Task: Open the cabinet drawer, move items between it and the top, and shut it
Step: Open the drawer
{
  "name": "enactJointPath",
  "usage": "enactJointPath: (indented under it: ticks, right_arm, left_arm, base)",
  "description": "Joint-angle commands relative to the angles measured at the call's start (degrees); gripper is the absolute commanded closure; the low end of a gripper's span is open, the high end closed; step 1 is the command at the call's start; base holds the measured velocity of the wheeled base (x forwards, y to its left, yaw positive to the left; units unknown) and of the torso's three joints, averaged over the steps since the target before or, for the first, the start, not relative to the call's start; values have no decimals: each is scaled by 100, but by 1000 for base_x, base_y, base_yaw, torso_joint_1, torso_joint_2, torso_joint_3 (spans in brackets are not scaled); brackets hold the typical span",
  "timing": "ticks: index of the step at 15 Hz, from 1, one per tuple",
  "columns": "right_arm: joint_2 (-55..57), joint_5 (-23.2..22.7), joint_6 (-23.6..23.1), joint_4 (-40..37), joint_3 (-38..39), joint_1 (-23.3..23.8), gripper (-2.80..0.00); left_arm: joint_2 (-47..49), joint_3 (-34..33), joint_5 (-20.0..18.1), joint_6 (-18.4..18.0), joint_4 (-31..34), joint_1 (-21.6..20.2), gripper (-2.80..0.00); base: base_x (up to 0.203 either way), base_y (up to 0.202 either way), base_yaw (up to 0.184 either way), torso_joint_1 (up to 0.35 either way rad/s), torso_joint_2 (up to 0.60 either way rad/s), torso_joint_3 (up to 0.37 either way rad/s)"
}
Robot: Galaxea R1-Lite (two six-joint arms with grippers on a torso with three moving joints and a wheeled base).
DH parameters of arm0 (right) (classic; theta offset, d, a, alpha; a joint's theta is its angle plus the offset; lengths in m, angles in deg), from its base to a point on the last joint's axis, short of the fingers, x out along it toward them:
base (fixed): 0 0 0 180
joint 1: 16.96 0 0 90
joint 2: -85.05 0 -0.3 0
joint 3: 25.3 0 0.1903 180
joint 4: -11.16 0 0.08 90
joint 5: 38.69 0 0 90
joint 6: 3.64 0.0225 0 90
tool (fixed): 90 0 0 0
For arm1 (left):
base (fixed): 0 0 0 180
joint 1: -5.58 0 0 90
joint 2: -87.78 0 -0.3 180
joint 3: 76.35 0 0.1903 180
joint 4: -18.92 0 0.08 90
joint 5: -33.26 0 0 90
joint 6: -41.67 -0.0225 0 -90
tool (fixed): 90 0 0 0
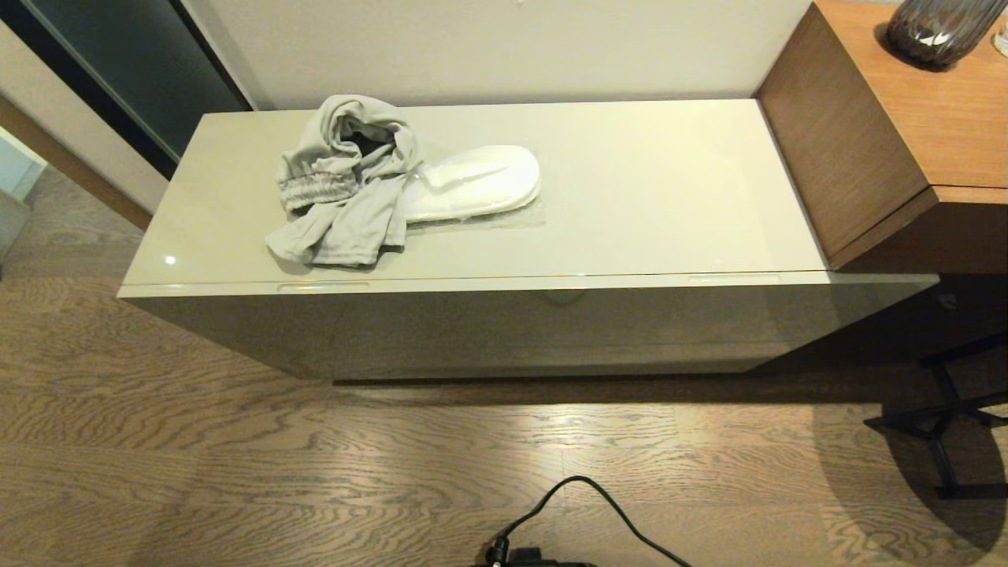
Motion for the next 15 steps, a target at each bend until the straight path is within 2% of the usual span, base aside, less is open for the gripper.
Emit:
enactJointPath:
  ticks: [1, 12, 14, 15]
  right_arm:
    - [-2, 0, -6, 8, 9, -4, 0]
    - [-2, -53, -7, -194, -185, -13, 0]
    - [-2, -286, 80, -831, -595, -10, 0]
    - [0, -514, 132, -1373, -1178, -9, 0]
  left_arm:
    - [8, 0, 4, -1, -2, -2, 0]
    - [8, 26, 30, -142, 42, -2, 0]
    - [13, 222, 20, -186, 206, -2, 0]
    - [80, 508, 5, -191, 324, -2, 0]
  base:
    - [0, 0, 0, 0, 0, 0]
    - [0, 0, 0, 0, 0, 0]
    - [0, 0, 0, 0, 0, 0]
    - [0, 0, 0, 0, 0, 0]
